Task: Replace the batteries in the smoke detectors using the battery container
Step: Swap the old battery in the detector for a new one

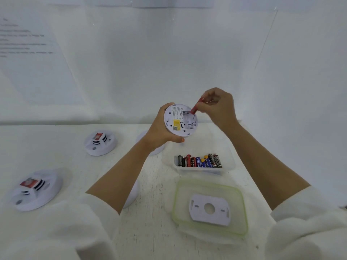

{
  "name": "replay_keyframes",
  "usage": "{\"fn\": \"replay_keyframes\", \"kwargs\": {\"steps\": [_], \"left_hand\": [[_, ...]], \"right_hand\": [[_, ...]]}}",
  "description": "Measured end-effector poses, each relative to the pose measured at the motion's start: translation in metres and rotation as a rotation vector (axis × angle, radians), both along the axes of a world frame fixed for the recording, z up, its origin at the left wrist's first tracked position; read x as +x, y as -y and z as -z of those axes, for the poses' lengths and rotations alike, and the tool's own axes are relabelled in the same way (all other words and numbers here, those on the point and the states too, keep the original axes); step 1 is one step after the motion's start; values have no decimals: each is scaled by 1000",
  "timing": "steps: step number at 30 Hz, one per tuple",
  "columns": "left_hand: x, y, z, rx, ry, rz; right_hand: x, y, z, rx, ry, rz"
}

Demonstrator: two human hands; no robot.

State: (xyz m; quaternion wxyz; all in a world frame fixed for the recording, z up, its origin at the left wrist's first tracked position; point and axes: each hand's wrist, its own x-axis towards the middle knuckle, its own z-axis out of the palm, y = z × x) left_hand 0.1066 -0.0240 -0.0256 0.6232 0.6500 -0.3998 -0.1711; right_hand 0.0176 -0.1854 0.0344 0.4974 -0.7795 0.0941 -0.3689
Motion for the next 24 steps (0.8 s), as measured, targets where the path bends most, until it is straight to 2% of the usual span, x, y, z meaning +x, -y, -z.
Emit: {"fn": "replay_keyframes", "kwargs": {"steps": [4, 8, 10, 14, 18, 21, 24], "left_hand": [[-10, -3, -6, -28, 4, 8], [-18, -8, -11, -57, -7, 6], [-21, -9, -13, -68, -8, 1], [-23, -14, -15, -59, 10, -8], [-25, -17, -14, -66, 24, -27], [-24, -20, -15, -63, 41, -21], [-25, -21, -16, -59, 26, -10]], "right_hand": [[-11, -16, 8, -99, -5, -116], [-21, -22, 12, -174, 79, -120], [-26, -24, 15, -302, 145, -132], [-30, -24, 24, -689, 231, -144], [-33, -25, 31, -885, 234, -147], [-34, -25, 35, -900, 192, -166], [-34, -27, 31, -710, 103, -168]]}}
